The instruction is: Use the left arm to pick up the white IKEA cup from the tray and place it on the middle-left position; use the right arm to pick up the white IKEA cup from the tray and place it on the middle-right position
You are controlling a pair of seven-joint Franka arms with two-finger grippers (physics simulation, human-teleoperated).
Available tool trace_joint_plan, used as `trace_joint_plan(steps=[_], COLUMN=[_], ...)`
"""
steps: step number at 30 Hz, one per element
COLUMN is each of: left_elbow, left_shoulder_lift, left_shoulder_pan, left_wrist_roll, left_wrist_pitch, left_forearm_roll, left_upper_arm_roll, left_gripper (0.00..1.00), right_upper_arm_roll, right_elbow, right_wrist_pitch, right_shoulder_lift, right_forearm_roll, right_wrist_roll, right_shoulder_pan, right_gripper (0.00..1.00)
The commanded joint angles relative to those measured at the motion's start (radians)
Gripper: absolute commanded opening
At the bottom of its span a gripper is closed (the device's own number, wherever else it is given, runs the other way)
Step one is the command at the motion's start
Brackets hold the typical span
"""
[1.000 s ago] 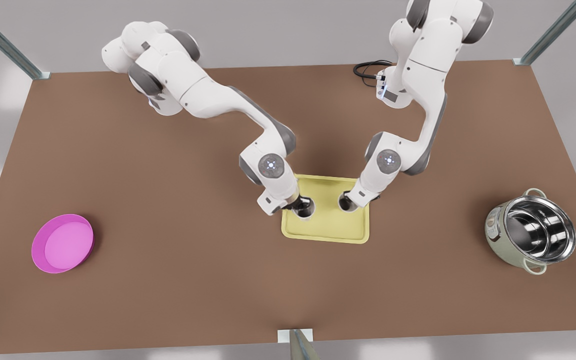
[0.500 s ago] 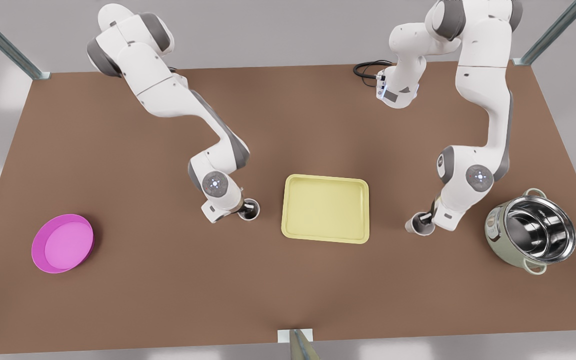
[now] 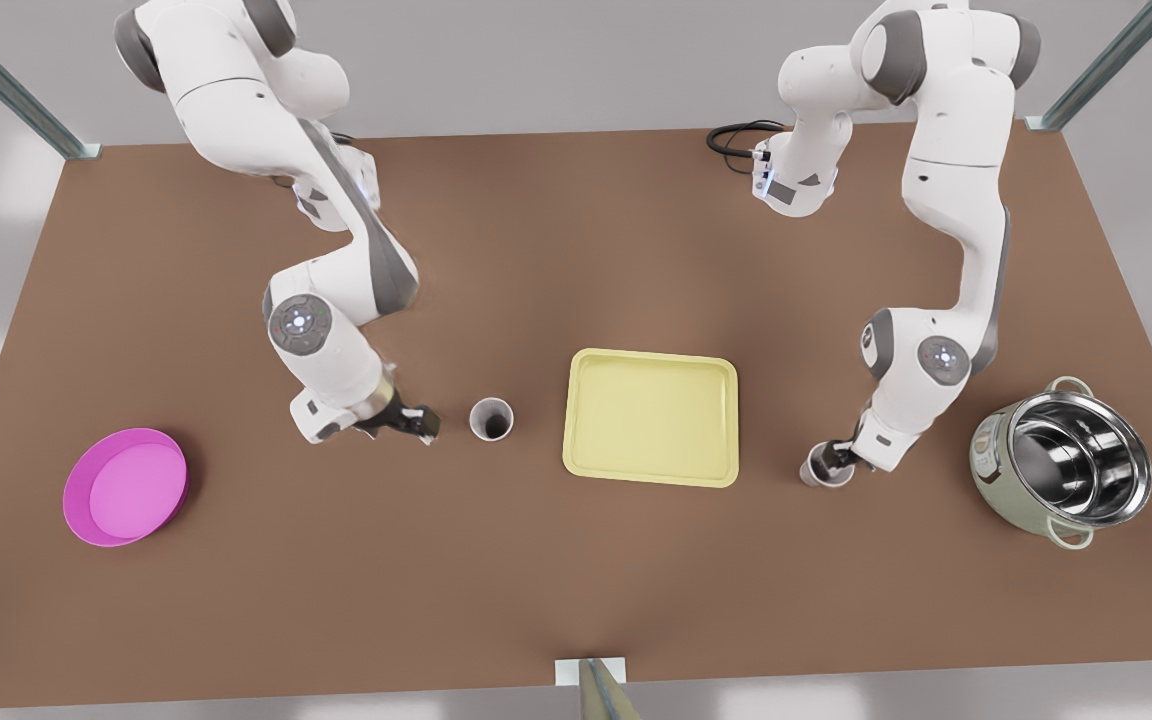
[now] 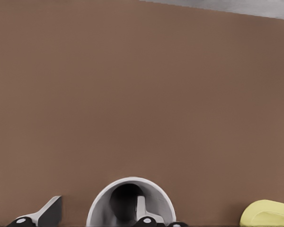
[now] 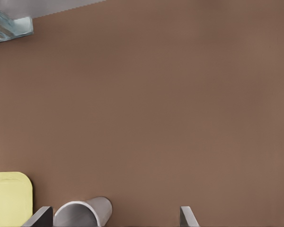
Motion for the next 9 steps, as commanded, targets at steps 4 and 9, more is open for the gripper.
trace_joint_plan(steps=[4, 9], left_elbow=[0.317, 0.393], left_shoulder_lift=[-0.241, -0.284], left_shoulder_pan=[0.0, 0.0], left_wrist_roll=[0.173, 0.171], left_wrist_pitch=[-0.928, -1.024], left_forearm_roll=[-0.046, -0.049], left_upper_arm_roll=[-0.004, -0.02], left_gripper=[1.0, 1.0], right_upper_arm_roll=[-0.005, -0.014], right_elbow=[0.015, -0.158], right_wrist_pitch=[-0.455, -0.355], right_shoulder_lift=[-0.196, -0.265], right_forearm_roll=[-0.027, 0.008], right_wrist_roll=[-0.489, -0.701], right_shoulder_pan=[-0.188, -0.246], right_gripper=[1.0, 1.0])
